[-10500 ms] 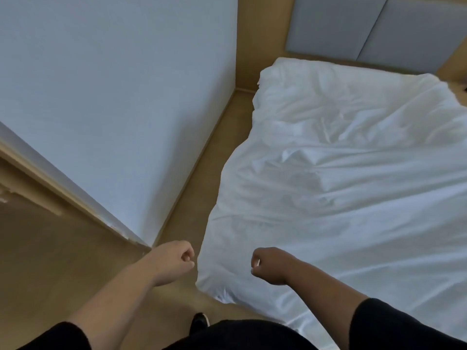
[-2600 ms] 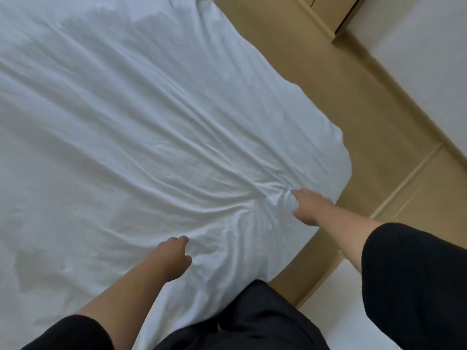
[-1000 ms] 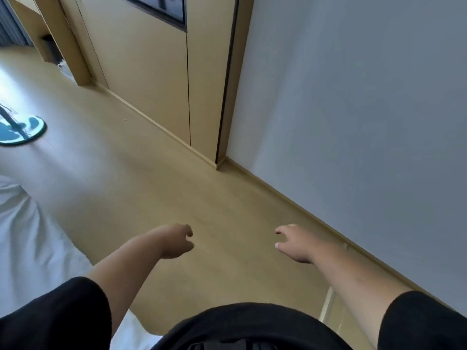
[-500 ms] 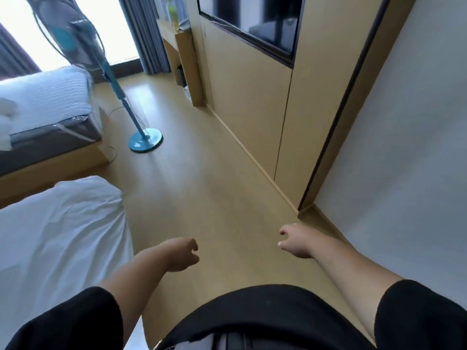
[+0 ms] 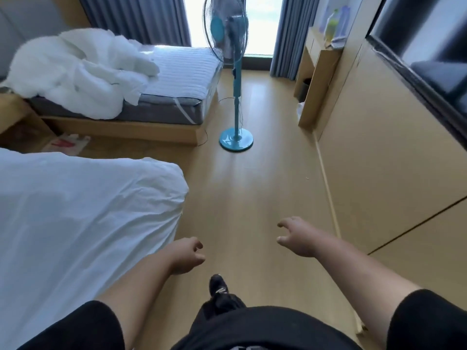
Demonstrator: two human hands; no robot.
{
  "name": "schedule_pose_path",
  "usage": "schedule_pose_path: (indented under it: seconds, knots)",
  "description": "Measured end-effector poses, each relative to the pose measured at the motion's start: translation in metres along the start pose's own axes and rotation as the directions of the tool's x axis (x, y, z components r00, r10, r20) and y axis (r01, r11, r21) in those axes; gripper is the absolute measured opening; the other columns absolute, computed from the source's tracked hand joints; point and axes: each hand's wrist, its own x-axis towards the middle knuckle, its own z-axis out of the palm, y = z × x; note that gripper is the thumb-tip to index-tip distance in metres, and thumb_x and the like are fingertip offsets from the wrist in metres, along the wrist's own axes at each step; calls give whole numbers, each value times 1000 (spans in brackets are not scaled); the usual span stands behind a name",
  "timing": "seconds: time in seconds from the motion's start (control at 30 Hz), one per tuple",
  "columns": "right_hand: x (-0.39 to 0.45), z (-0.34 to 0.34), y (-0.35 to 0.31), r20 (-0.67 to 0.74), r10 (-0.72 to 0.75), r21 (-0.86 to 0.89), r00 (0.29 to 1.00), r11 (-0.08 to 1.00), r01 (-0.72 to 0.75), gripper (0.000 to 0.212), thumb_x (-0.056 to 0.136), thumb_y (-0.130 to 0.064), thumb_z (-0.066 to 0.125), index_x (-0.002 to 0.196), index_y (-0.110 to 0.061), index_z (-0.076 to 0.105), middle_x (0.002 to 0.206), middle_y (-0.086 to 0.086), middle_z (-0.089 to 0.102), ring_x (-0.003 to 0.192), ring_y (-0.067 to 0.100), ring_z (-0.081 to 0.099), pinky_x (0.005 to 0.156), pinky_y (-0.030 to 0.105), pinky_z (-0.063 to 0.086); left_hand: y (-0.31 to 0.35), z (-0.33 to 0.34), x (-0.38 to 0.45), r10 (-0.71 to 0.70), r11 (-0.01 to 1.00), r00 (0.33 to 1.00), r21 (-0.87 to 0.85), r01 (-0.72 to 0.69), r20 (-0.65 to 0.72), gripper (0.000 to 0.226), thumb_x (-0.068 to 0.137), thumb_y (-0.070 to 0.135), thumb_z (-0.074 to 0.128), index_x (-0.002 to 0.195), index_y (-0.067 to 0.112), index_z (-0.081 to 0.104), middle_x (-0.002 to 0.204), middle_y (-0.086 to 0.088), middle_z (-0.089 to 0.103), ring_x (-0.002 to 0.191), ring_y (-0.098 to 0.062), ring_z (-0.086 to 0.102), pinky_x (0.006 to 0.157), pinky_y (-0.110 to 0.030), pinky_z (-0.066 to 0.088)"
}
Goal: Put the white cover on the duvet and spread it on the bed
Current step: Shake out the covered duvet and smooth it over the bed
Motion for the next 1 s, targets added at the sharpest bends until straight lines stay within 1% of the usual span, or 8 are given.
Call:
schedule_pose_path:
  seconds: [0.1,0.17,0.3,0.4,0.5,0.77,0.9,1.0]
  knots:
    - [64,-42,-10,-30,43,-8,999,999,-43,61,100,-36,53,154,-16,32,163,7,18,143,28,38,115,38,35,0,-51,69,13,998,1000,-67,-13,1,62,95,39,56,151,21,36,147,-3,50,127,-20,54,102,-30,46]
    - [101,-74,-16,-57,62,-21,996,998,-63,61,98,-38,53,153,-19,34,162,5,23,141,27,40,113,42,38,5,-94,115,25,999,1000,-42,-25,-12,63,95,38,57,151,20,35,148,-4,50,127,-21,54,103,-30,45]
    - [162,-143,-27,-61,64,-16,996,998,-65,57,99,-37,53,151,-17,40,157,8,35,141,27,41,114,38,37,34,-179,184,67,998,997,-6,-67,-39,56,95,35,55,147,21,42,144,-1,53,126,-19,54,103,-29,44]
    - [211,-183,-31,-63,65,27,996,998,-64,55,99,-39,54,148,-17,45,155,6,41,140,26,43,113,40,38,52,-224,225,106,994,994,33,-106,-20,50,94,37,55,142,23,49,141,3,56,124,-18,55,103,-29,44]
    - [272,-221,-37,-45,49,44,998,998,-47,55,99,-39,54,149,-17,44,155,5,41,139,26,44,113,38,38,57,-259,273,95,995,995,40,-95,-14,50,94,38,56,142,24,49,142,3,56,126,-18,55,104,-30,43]
    - [476,-336,-89,39,-128,-89,991,987,131,55,99,-38,54,150,-20,42,151,4,47,135,25,48,107,33,40,33,-368,404,-133,984,988,-129,121,-84,47,95,40,52,140,25,51,139,6,57,123,-16,55,97,-27,44]
    - [563,-402,-150,131,-231,-209,964,944,254,55,100,-38,53,151,-20,40,153,4,43,136,25,46,108,34,38,12,-428,431,-278,923,952,-311,227,-130,47,92,40,51,138,28,52,136,9,58,119,-13,56,97,-28,45]
    - [614,-431,-216,182,-334,-335,925,863,378,52,98,-43,51,146,-24,45,149,2,49,133,27,48,108,37,39,-16,-455,437,-377,844,915,-461,275,-143,51,91,38,51,140,27,48,133,7,58,115,-13,56,98,-30,46]
